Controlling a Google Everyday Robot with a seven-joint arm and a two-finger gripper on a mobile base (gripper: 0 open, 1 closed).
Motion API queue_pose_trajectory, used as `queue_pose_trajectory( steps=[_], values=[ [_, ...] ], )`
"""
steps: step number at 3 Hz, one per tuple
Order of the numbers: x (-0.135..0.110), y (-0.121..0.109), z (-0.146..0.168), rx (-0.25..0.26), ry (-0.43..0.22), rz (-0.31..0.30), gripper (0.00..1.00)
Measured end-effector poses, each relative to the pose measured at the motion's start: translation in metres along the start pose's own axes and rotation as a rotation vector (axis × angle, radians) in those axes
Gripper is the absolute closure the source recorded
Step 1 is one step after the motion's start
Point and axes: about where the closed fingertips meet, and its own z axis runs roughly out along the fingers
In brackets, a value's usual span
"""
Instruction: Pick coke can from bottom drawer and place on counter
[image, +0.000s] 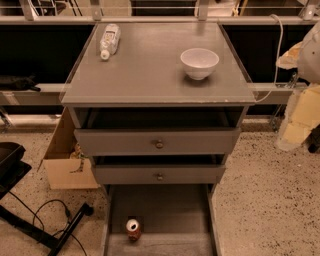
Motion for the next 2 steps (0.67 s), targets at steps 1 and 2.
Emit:
queue_pose_trajectory(
  steps=[1,2],
  values=[
    [-0.003,-0.001,-0.004,0.012,-0.010,-0.003,0.00],
    [-0.005,0.002,0.027,-0.030,-0.098,0.022,0.00]
  ],
)
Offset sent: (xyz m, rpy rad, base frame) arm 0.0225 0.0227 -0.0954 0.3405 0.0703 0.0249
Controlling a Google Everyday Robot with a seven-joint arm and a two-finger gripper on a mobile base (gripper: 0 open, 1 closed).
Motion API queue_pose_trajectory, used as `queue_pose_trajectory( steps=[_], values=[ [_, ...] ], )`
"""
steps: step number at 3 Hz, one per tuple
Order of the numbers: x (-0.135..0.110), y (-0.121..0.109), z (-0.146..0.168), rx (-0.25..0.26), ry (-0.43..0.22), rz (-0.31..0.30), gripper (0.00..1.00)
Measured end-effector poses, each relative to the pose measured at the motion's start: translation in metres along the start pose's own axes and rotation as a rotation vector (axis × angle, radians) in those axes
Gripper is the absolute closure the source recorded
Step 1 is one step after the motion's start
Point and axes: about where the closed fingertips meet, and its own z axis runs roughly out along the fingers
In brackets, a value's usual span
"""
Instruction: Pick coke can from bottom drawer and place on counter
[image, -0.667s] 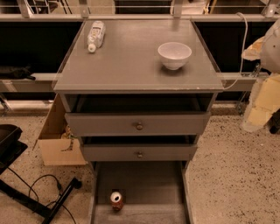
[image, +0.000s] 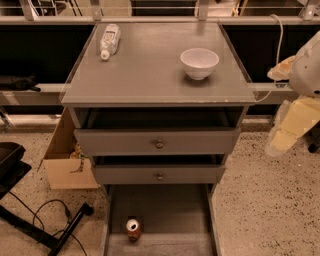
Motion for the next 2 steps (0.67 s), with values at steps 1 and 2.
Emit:
queue_pose_trajectory(
  steps=[1,2],
  values=[
    [0.009,0.031,0.077,-0.081,-0.205,0.013,0.00],
    [0.021,0.042,0.146,-0.091,-0.370,0.020,0.00]
  ],
)
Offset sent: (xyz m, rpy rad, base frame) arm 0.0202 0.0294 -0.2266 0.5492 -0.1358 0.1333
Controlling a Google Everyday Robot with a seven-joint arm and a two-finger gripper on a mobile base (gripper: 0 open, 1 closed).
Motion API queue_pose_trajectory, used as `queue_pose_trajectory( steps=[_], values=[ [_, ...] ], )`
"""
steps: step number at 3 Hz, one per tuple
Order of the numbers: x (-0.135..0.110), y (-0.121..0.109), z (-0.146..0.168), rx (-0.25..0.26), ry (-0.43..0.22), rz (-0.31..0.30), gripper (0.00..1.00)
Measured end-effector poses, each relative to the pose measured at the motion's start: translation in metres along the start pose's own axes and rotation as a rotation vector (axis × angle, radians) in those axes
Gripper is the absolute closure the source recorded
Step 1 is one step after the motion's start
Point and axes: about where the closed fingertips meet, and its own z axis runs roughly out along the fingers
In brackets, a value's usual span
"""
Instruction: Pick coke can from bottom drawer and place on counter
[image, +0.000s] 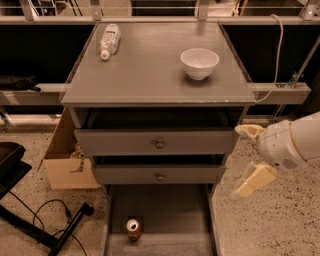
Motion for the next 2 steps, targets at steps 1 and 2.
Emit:
queue_pose_trajectory(
  steps=[1,2],
  values=[
    [0.038,0.003,0.056,0.012,-0.143,0.013,0.00],
    [0.081,0.009,0.124,0.005,-0.271,0.069,0.00]
  ],
)
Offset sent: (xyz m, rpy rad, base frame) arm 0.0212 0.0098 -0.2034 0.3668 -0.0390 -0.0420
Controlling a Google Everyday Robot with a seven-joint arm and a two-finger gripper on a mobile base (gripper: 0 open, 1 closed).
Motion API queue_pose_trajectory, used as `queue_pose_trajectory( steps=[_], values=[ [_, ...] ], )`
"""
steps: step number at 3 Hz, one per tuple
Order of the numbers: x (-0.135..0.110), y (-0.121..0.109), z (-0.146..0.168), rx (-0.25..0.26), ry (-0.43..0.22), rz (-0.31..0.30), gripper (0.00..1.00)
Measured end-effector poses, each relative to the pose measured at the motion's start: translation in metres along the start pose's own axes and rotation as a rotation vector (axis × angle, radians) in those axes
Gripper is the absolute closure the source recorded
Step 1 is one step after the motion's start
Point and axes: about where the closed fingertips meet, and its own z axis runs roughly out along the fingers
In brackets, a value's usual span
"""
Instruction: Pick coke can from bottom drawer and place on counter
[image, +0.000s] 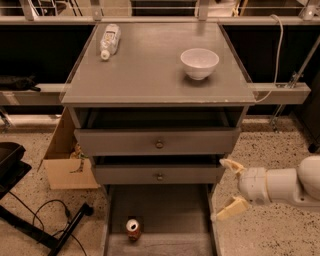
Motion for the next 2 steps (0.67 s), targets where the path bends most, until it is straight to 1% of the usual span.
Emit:
queue_pose_trajectory(
  steps=[1,2],
  values=[
    [0.031,0.005,0.029,-0.002,-0.065,0.043,0.00],
    [0.053,0.016,0.057,-0.052,-0.105,0.098,0.00]
  ],
)
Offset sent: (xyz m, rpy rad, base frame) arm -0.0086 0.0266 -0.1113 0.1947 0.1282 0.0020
